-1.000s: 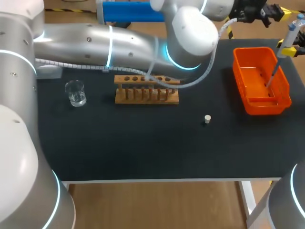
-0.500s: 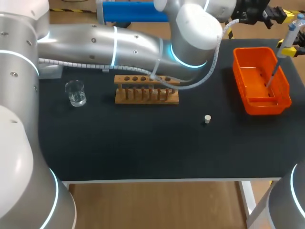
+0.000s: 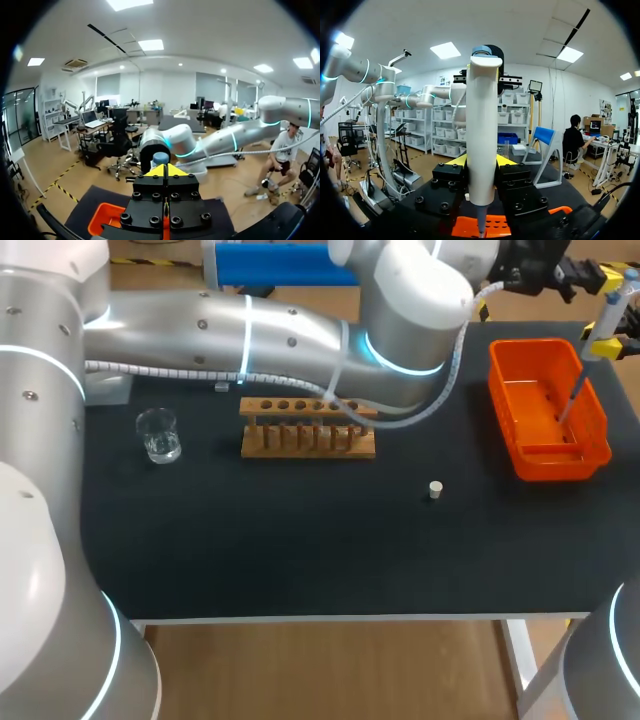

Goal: Invert the test tube, pick up the pipette, mount the tip to pipette, aspirate from beaker and dispense into the tube, eject the tip, return the pipette, and cap with the stopper.

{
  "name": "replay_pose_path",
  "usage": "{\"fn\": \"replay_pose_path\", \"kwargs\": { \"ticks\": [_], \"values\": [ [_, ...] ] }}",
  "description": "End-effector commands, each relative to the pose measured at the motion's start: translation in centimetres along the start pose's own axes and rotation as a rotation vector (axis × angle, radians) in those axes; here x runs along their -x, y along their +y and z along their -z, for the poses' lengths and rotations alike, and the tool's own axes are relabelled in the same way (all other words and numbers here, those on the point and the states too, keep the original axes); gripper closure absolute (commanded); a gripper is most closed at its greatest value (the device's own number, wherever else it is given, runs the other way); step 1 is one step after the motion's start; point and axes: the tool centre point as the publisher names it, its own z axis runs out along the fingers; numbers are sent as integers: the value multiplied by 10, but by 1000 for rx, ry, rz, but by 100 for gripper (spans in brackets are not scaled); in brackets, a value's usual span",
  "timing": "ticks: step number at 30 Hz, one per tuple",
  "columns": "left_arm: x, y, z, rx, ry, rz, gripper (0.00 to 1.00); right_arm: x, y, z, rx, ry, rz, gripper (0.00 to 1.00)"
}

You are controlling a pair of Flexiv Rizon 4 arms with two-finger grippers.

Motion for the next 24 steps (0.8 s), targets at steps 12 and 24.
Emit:
{"fn": "replay_pose_path", "kwargs": {
  "ticks": [12,24],
  "values": [
    [0,9,-6,-66,7,23,100,-1,1,-1,-4,-2,0,100],
    [1,14,-9,-49,4,35,100,-1,1,-1,-4,-2,0,100]
  ]
}}
